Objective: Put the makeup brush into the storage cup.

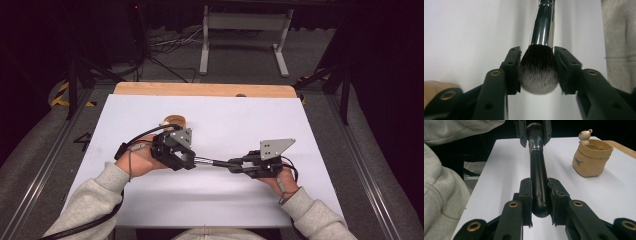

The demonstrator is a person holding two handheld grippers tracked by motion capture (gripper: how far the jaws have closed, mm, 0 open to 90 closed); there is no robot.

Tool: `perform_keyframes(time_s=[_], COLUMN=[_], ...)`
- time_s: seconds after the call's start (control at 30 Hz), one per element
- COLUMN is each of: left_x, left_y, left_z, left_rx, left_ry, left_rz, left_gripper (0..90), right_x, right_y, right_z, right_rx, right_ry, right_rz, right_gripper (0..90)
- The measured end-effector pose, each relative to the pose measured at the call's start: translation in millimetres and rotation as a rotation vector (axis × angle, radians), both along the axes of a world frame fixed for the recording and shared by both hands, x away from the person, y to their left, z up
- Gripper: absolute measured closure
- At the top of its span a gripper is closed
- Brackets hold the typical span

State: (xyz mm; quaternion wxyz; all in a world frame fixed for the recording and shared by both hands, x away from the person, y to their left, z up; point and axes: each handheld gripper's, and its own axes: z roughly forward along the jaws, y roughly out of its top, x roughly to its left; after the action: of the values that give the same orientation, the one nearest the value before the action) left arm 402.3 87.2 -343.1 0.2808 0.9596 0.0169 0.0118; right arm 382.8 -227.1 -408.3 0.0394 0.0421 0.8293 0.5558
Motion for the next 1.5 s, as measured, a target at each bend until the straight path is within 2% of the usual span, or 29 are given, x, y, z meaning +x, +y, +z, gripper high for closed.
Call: perform_keyframes(time_s=[0.07,0.27,0.43,0.53,0.63,0.73,0.87,1.0,1.03,1.13,1.17,1.2,1.23,1.37,1.5], left_x=[0.2,-1.1,-1.5,-1.5,-1.8,-0.8,-0.8,-0.7,-0.7,-0.2,-0.2,0.2,1.0,1.9,2.6], left_y=[1.6,0.4,-1.5,-2.7,-3.9,-5.1,-7.9,-9.8,-9.8,-11.1,-11.1,-11.5,-11.8,-12.4,-13.6], left_z=[0.3,0.6,0.9,1.1,0.3,0.2,1.0,-0.1,-0.1,-1.6,-1.6,-1.4,-1.2,-0.3,-0.5], left_rx=[-0.001,0.022,0.039,0.049,0.073,0.084,0.112,0.125,0.125,0.138,0.138,0.141,0.142,0.145,0.15], left_ry=[0.011,0.009,0.011,0.012,0.008,0.005,0.005,0.01,0.01,0.017,0.017,0.02,0.021,0.028,0.031], left_rz=[0.001,0.001,-0.001,-0.006,0.013,0.01,0.007,0.004,0.004,0.007,0.007,0.009,0.006,0.018,0.014], left_gripper=[65.7,70.8,72.7,73.3,73.5,73.7,73.7,73.7,73.7,73.7,73.7,73.7,73.7,73.7,73.7], right_x=[0.3,1.3,2.7,3.0,2.7,1.3,1.1,2.7,2.7,3.1,3.1,3.9,3.9,7.1,9.5], right_y=[-0.4,0.2,0.1,0.7,2.1,4.1,9.7,14.3,14.3,19.8,19.8,23.7,23.7,30.3,35.7], right_z=[-0.5,-2.4,-2.7,-1.1,3.2,8.6,24.6,33.9,33.9,39.3,39.3,43.0,43.0,49.2,53.0], right_rx=[0.004,0.005,0.002,-0.016,-0.035,-0.065,-0.138,-0.209,-0.209,-0.271,-0.271,-0.317,-0.317,-0.392,-0.445], right_ry=[-0.002,0.003,0.016,0.019,0.027,0.018,0.014,0.041,0.041,0.059,0.059,0.059,0.059,0.078,0.09], right_rz=[0.001,0.003,0.01,0.011,0.004,-0.003,-0.012,-0.025,-0.025,-0.035,-0.035,-0.039,-0.039,-0.059,-0.062], right_gripper=[74.8,74.7,74.4,73.6,62.2,57.9,53.5,51.2,51.2,49.4,49.4,47.4,47.4,44.5,44.2])
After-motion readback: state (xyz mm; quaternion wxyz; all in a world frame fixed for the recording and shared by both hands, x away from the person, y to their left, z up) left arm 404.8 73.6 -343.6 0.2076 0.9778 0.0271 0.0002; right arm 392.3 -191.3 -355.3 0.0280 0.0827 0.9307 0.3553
